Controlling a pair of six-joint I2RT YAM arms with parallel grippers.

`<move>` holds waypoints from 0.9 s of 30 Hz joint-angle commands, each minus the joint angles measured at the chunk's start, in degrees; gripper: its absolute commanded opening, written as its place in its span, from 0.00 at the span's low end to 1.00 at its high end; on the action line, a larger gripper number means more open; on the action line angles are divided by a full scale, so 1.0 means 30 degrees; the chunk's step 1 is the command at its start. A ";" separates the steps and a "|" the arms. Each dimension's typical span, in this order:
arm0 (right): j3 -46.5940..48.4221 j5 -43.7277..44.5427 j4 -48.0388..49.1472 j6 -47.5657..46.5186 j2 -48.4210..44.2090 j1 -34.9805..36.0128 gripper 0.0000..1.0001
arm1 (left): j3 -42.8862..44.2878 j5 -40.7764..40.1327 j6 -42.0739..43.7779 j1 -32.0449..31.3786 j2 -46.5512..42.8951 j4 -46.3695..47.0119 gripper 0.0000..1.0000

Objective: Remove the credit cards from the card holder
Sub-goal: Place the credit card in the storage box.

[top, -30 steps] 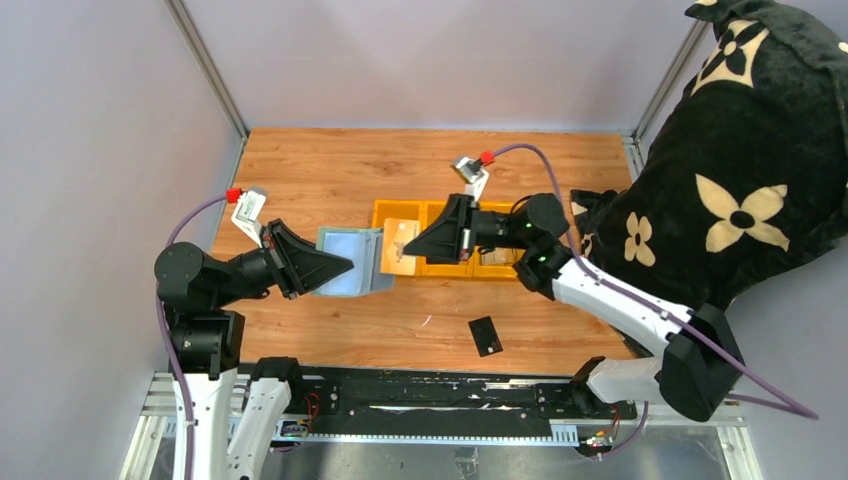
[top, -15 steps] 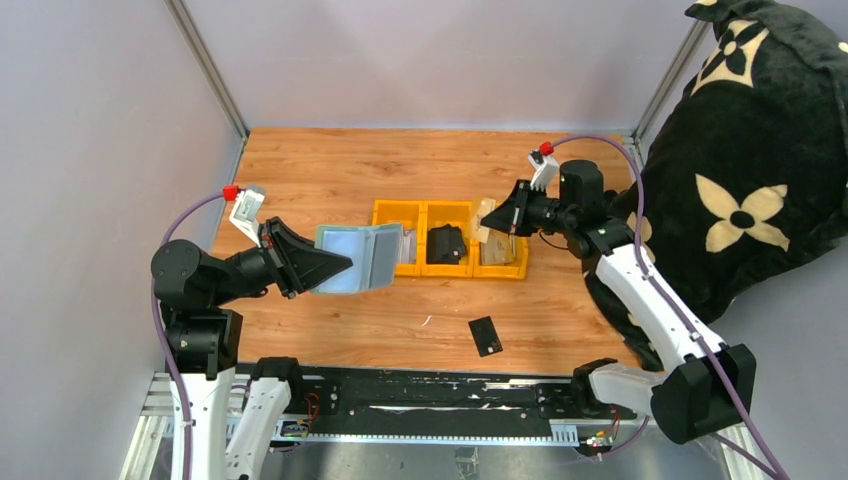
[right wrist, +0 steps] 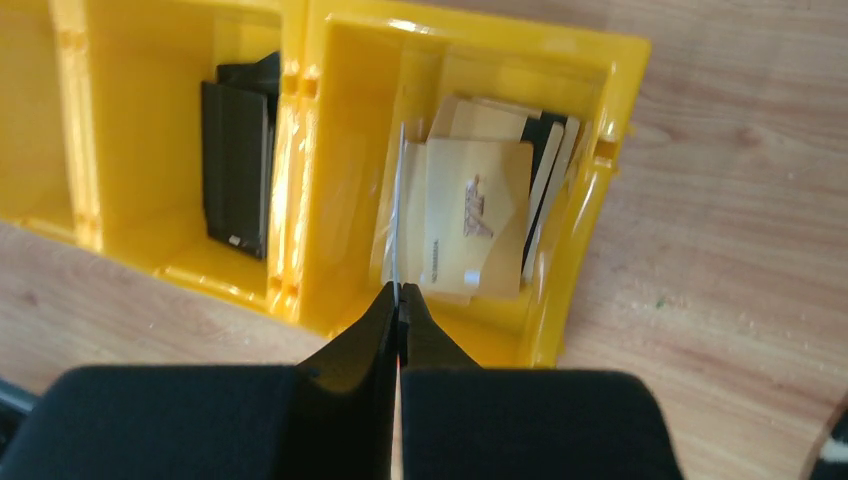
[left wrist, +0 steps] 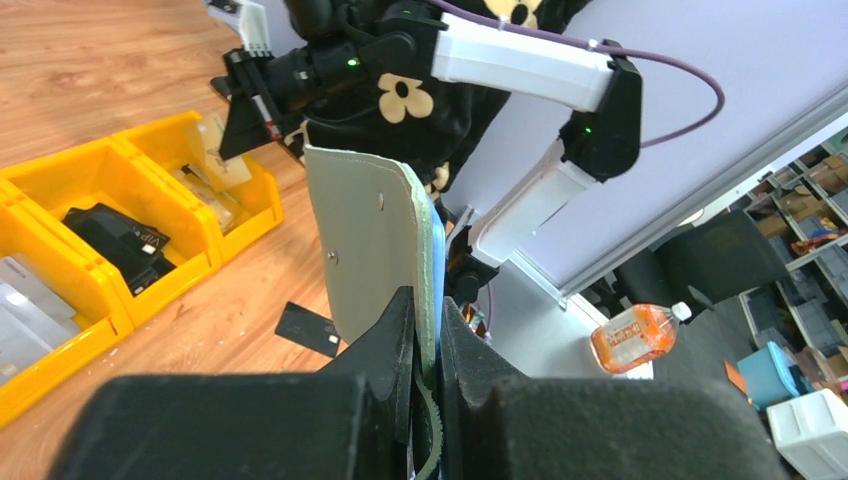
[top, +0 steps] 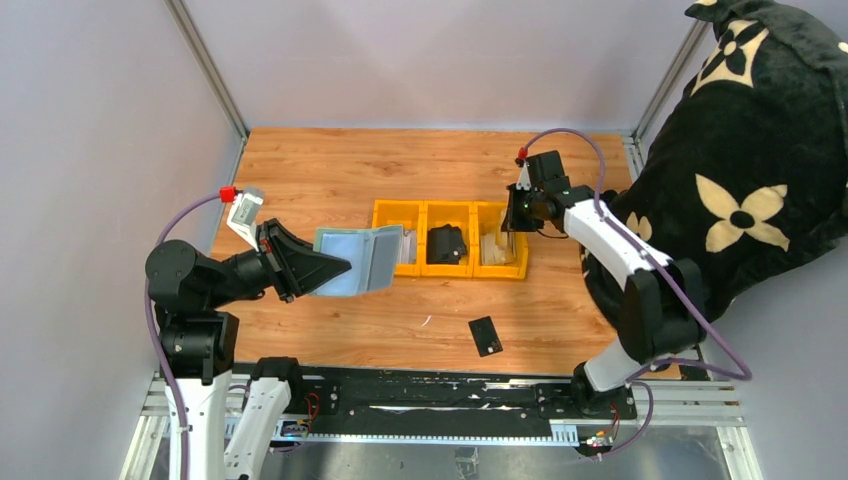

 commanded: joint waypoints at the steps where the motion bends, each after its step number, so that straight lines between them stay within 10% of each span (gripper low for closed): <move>1: 0.1602 0.0751 -0.0956 -0.0637 0.2676 -0.0287 0.00 | 0.0535 0.0244 0.0381 -0.0089 0.0101 -0.0145 0.00; 13: 0.1461 0.0449 -0.0361 -0.0252 0.4674 0.0238 0.00 | 0.0876 0.0354 0.0732 -0.0083 0.0111 -0.0652 0.00; 27: 0.1191 0.2841 -0.0625 0.0143 0.2181 0.0826 0.28 | 0.0929 0.0357 0.0539 -0.0075 0.0285 -0.0442 0.00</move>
